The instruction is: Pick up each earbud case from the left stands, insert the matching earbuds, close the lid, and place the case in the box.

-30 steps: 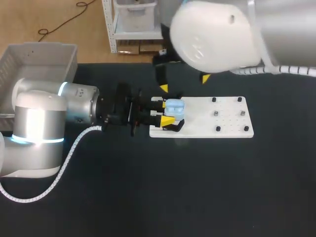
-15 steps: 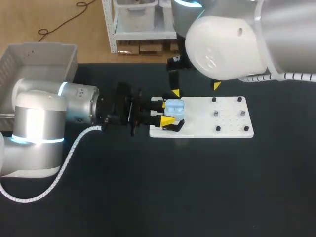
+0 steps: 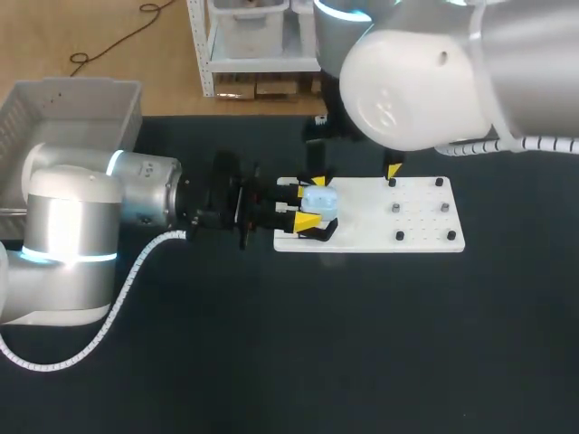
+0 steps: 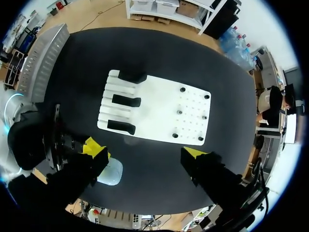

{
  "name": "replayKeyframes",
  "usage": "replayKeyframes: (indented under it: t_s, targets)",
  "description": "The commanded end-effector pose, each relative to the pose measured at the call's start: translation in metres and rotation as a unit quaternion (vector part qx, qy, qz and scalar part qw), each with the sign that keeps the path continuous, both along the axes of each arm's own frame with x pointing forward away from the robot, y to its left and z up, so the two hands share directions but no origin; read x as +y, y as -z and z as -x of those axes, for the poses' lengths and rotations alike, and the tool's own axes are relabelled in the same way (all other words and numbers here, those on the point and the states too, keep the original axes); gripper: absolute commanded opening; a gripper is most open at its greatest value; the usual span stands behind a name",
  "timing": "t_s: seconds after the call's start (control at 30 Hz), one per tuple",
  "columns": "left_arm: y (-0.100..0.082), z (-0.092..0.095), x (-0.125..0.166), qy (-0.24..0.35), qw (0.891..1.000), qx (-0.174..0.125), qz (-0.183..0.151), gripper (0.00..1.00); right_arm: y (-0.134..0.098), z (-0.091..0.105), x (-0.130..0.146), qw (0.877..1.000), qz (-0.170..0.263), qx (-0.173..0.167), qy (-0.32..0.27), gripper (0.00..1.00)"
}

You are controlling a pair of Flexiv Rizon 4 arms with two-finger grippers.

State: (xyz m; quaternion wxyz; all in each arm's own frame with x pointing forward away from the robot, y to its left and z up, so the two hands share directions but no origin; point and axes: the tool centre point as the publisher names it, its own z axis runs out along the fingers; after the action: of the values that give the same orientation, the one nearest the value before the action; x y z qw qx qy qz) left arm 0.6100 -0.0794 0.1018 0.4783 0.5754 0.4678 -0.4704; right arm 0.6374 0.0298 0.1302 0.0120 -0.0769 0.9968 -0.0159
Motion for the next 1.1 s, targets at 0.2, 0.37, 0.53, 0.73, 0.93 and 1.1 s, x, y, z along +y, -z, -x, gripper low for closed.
replayKeyframes:
  t_s: [0.2,0.37,0.53,0.73,0.93,1.1]
  targets:
    - [0.000,0.001,0.001,-0.001,1.000,-0.001,0.000,0.00,-0.010,0.006,-0.009,0.999,-0.004,-0.041,0.015,1.00]
    - [0.000,0.001,0.001,-0.001,1.000,-0.001,0.000,0.00,-0.026,0.002,-0.024,0.994,-0.015,-0.105,0.039,1.00]
    - [0.000,0.001,0.001,-0.001,1.000,-0.001,0.000,0.00,-0.036,0.011,-0.038,0.989,-0.034,-0.139,0.020,1.00]
    - [0.000,0.001,0.001,-0.001,1.000,-0.001,0.000,0.00,-0.037,0.029,-0.054,0.988,-0.060,-0.138,-0.031,1.00]
    - [0.000,0.001,0.001,-0.001,1.000,-0.001,0.000,0.00,-0.041,0.040,-0.067,0.982,-0.094,-0.152,-0.065,1.00]
    - [0.000,0.001,0.001,-0.001,1.000,-0.001,0.000,0.00,-0.043,0.044,-0.066,0.980,-0.099,-0.150,-0.082,1.00]
